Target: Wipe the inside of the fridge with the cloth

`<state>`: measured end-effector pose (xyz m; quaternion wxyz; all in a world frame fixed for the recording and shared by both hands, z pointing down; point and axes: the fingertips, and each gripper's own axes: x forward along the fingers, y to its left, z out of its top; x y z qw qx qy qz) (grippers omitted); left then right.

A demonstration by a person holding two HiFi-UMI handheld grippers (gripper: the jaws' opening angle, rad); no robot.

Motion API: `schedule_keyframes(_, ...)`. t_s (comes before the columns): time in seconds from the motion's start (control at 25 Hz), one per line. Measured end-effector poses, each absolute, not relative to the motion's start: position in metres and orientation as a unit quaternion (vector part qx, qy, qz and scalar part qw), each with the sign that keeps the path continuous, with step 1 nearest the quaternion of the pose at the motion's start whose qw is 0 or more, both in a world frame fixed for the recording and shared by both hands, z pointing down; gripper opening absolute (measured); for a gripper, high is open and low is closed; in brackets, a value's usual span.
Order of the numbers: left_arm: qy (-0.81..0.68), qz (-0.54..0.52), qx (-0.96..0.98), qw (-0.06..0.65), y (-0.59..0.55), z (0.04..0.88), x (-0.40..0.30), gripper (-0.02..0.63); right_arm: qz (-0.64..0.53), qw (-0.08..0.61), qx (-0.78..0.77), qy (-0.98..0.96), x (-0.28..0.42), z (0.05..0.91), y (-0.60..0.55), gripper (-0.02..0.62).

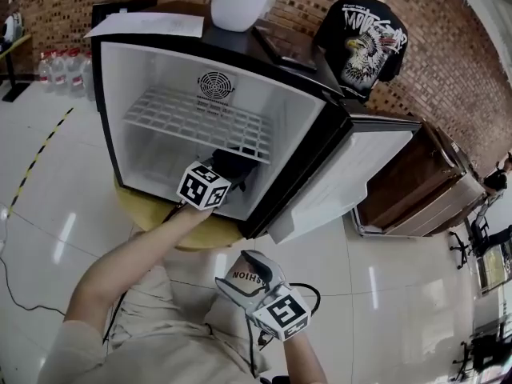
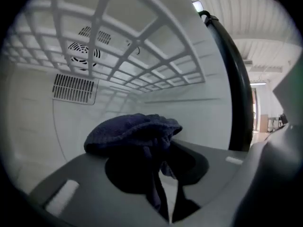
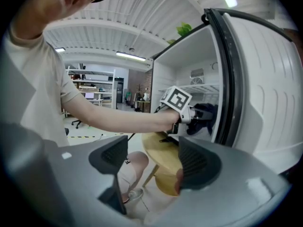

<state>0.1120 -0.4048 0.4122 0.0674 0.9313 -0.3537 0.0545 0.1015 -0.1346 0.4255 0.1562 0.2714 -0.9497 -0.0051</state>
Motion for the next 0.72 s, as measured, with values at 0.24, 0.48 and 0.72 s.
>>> schedule_keyframes(0.24,-0.366,-0.025,0.927,0.08,-0.449,0.382,0.124,0.129,-0.006,0.161,0.275,-0.948,0.107,0.43,-0.137,0.341)
schedule_keyframes(0.48,-0.372,-0.041,0.923,0.085,-0.473,0.369,0.12,0.13,-0.005,0.17,0.282,-0.944,0.106,0.436,-0.137,0.341)
schedule_keyframes(0.72,-0.364,-0.031,0.928,0.078,-0.468,0.369,0.123,0.13,-0.006,0.177,0.276,-0.944,0.103,0.441,-0.139,0.337)
